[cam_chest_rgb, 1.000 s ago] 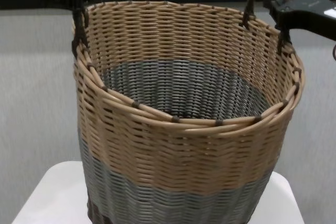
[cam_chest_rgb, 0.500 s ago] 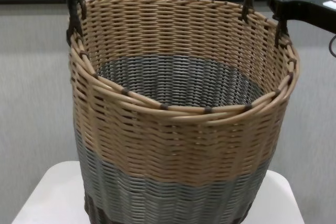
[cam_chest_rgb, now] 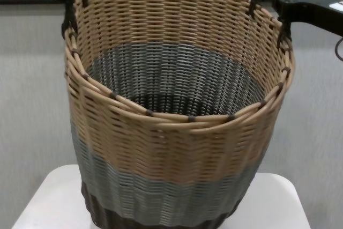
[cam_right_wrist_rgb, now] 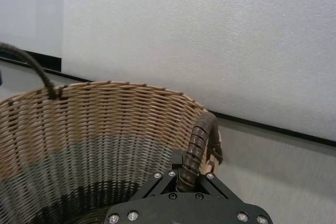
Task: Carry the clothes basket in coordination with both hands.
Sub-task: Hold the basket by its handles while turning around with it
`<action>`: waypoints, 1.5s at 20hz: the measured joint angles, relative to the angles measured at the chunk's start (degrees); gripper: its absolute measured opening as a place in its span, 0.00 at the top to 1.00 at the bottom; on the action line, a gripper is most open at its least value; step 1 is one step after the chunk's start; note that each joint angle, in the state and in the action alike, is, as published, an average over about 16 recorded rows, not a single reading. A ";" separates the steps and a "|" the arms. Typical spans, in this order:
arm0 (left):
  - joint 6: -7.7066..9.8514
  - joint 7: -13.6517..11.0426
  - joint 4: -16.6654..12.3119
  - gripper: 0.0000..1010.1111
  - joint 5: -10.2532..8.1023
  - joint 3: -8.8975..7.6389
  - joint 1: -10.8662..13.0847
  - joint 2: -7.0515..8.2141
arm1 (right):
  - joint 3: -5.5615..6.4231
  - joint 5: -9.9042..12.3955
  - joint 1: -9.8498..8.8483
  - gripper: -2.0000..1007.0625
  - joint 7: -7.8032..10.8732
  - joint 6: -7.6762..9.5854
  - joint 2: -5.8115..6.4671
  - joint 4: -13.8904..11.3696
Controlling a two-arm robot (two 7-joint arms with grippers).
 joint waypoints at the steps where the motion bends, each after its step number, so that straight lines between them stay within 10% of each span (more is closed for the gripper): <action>1: 0.46 0.04 0.05 1.00 -0.29 -0.26 -0.07 -0.23 | 0.06 -0.10 -0.02 0.99 0.12 0.09 -0.06 -0.02; 13: 9.33 0.41 -0.85 1.00 -10.16 -4.18 -0.29 -3.23 | 0.53 -1.31 -0.21 0.99 1.29 1.57 -0.53 -0.91; 30: 10.77 3.61 -2.80 1.00 -15.48 -4.34 -0.25 -3.55 | 0.98 -2.69 -0.10 0.99 0.79 3.16 -0.61 -3.10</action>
